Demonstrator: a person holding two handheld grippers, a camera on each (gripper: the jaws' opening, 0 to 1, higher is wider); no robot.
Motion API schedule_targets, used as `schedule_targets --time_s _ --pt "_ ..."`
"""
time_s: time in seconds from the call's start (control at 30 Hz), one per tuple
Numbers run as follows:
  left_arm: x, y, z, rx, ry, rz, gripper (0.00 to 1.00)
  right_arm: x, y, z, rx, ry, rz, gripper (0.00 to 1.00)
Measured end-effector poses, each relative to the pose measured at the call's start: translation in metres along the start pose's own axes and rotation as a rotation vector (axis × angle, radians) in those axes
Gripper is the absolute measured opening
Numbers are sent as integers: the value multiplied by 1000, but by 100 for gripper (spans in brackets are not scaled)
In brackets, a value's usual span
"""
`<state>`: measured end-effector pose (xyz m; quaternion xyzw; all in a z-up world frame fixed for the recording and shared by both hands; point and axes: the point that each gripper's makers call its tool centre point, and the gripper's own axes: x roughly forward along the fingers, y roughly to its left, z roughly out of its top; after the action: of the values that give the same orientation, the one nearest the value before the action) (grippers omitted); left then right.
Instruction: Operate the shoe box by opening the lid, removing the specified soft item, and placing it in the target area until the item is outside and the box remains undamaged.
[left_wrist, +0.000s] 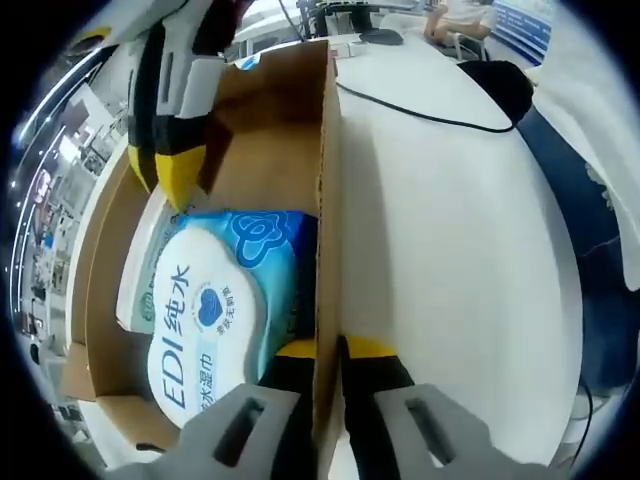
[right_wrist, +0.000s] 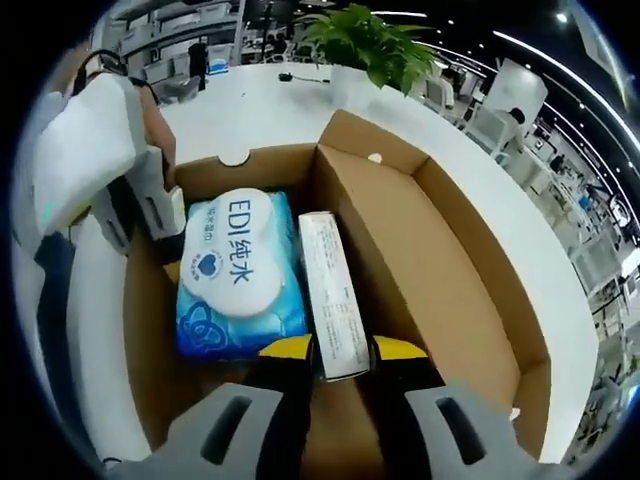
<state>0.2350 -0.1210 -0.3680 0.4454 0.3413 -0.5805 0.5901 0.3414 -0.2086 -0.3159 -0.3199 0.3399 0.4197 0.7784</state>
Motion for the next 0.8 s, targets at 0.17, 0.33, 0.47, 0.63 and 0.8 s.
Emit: schedule_targets --time_s 0.17,0.33,0.47,0.63,0.8 --pt "0 0 0 0 0 0 3 -8 -3 -14 29 26 -14 20" --pt "-1 0 -2 0 0 0 3 -17 -2 -27 53 53 -31 20" --pt "-1 -1 -2 0 1 0 3 -24 1 -36 92 71 -45 19" --pt "-1 -1 -3 0 2 -1 3 -31 8 -45 126 86 -57 19" --pt "-2 -1 -3 0 5 3 3 -36 13 -50 156 87 -72 19"
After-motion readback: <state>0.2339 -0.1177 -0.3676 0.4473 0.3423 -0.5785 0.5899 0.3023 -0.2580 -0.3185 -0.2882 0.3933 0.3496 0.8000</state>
